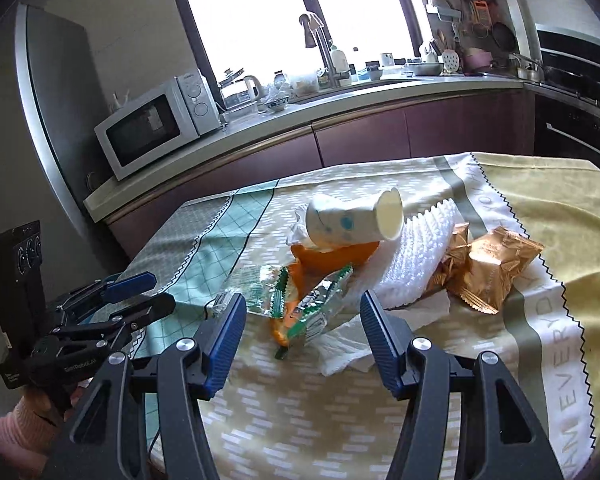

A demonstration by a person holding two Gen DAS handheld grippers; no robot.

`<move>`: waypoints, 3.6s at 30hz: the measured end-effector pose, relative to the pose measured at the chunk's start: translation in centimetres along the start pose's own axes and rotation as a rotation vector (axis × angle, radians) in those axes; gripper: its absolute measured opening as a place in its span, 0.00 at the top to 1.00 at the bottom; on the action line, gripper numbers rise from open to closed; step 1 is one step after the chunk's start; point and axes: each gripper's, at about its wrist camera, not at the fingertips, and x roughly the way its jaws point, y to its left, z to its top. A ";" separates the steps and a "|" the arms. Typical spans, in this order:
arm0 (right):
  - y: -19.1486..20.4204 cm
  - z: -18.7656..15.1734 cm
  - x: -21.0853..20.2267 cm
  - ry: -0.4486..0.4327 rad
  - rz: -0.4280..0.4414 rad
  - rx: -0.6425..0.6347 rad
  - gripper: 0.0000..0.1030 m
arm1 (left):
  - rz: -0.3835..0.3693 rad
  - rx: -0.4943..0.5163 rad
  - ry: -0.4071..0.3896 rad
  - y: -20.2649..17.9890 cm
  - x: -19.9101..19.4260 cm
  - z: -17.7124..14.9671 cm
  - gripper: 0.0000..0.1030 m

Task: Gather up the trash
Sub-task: 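Grasp the clear plastic wrapper with the left tool while the right tool grasps a green wrapper, then carry both wrappers to the teal bin and open both tools over it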

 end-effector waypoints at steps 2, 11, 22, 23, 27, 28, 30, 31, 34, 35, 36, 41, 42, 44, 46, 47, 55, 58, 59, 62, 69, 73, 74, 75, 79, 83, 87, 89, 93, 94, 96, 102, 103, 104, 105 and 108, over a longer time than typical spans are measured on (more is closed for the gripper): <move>-0.1 -0.2 0.5 0.004 0.008 0.004 0.44 | -0.015 0.005 0.027 -0.2 1.0 0.2 0.39; -0.4 -0.6 1.6 0.019 0.030 0.027 0.56 | 0.020 0.080 0.087 -2.0 4.2 0.3 0.40; -1.4 -0.7 1.5 0.025 0.044 0.058 0.71 | 0.011 0.045 0.152 -1.6 6.3 0.5 0.70; -1.4 -0.7 1.3 0.022 0.046 0.058 0.72 | 0.009 0.041 0.145 -1.5 6.1 0.6 0.71; -1.6 -0.5 0.8 0.013 0.050 0.059 0.74 | -0.001 0.024 0.128 -1.3 5.2 0.6 0.73; -1.6 -0.5 0.7 0.011 0.050 0.059 0.74 | -0.002 0.020 0.124 -1.2 5.0 0.5 0.73; -1.7 -0.4 0.3 0.005 0.050 0.059 0.75 | -0.008 0.008 0.115 -0.9 4.4 0.5 0.73; -1.7 -0.4 0.1 0.002 0.051 0.059 0.75 | -0.009 0.005 0.111 -0.8 4.1 0.5 0.73; -1.6 -0.2 -0.7 -0.013 0.044 0.047 0.78 | -0.010 -0.010 0.094 -0.4 3.1 0.5 0.73; -1.6 -0.1 -1.0 -0.019 0.041 0.044 0.78 | -0.010 -0.015 0.088 -0.2 2.7 0.4 0.73; -1.6 0.0 -1.2 -0.025 0.038 0.040 0.78 | -0.011 -0.020 0.082 -0.1 2.3 0.4 0.73; -1.4 0.5 -2.7 -0.061 0.039 0.031 0.78 | -0.003 -0.037 0.055 0.8 0.2 0.2 0.73; -1.3 0.7 -2.9 -0.067 0.047 0.030 0.78 | -0.001 -0.041 0.050 1.0 -0.2 0.1 0.73; -1.1 0.9 -3.4 -0.080 0.071 0.031 0.78 | 0.004 -0.051 0.039 1.5 -1.2 -0.1 0.73; -0.8 1.2 -3.7 -0.089 0.100 0.038 0.78 | 0.012 -0.063 0.028 2.0 -2.1 -0.3 0.73; -0.6 1.3 -3.7 -0.092 0.116 0.041 0.78 | 0.015 -0.071 0.022 2.4 -2.6 -0.4 0.73; 3.5 2.0 -2.9 -0.082 0.236 -0.005 0.78 | 0.076 -0.100 -0.015 5.2 -6.1 -1.1 0.73; 5.5 2.2 -2.0 -0.067 0.283 -0.026 0.78 | 0.101 -0.107 -0.022 6.4 -7.5 -1.4 0.73; 6.2 2.2 -1.7 -0.062 0.299 -0.034 0.78 | 0.109 -0.110 -0.025 6.8 -7.9 -1.6 0.73; 8.1 2.5 -0.8 -0.043 0.347 -0.050 0.78 | 0.143 -0.124 -0.033 8.1 -9.4 -2.3 0.73; 12.9 2.9 1.5 0.002 0.447 -0.106 0.78 | 0.240 -0.185 -0.049 12.5 -13.1 -4.0 0.73; 15.7 3.2 3.0 0.029 0.504 -0.131 0.78 | 0.297 -0.230 -0.056 15.2 -15.1 -5.1 0.73; 16.4 3.2 3.4 0.037 0.519 -0.137 0.78 | 0.310 -0.240 -0.058 15.8 -15.5 -5.3 0.73; 17.1 3.3 3.8 0.047 0.534 -0.141 0.78 | 0.327 -0.249 -0.061 16.5 -16.1 -5.6 0.73; 19.8 3.3 5.0 0.072 0.578 -0.168 0.78 | 0.386 -0.279 -0.063 18.9 -17.8 -6.6 0.73; 22.3 3.5 6.4 0.097 0.616 -0.192 0.78 | 0.433 -0.302 -0.057 20.9 -18.8 -7.5 0.73; 24.7 3.6 7.8 0.121 0.637 -0.217 0.78 | 0.460 -0.330 -0.044 22.7 -19.3 -8.4 0.73; 25.9 3.6 8.5 0.132 0.647 -0.229 0.78 | 0.466 -0.344 -0.035 23.6 -19.3 -8.8 0.73; 27.9 3.5 9.9 0.156 0.658 -0.254 0.78 | 0.482 -0.366 -0.012 25.0 -18.9 -9.5 0.73; 28.3 3.4 10.3 0.162 0.658 -0.257 0.78 | 0.483 -0.370 -0.007 25.4 -18.8 -9.7 0.72; 29.2 3.2 11.2 0.179 0.660 -0.265 0.78 | 0.492 -0.377 0.006 26.0 -18.4 -10.1 0.72; 31.2 2.6 14.0 0.232 0.651 -0.276 0.78 | 0.504 -0.406 0.044 27.7 -16.8 -10.9 0.72; 31.5 2.5 14.4 0.241 0.648 -0.278 0.78 | 0.506 -0.408 0.050 28.0 -16.6 -11.1 0.72; 31.7 2.4 14.8 0.251 0.646 -0.279 0.78 | 0.510 -0.409 0.057 28.3 -16.3 -11.2 0.72; 32.0 2.2 15.2 0.260 0.644 -0.279 0.78 | 0.514 -0.411 0.064 28.4 -16.1 -11.3 0.72; 32.6 1.6 16.6 0.290 0.632 -0.289 0.78 | 0.514 -0.422 0.084 29.3 -15.2 -11.7 0.72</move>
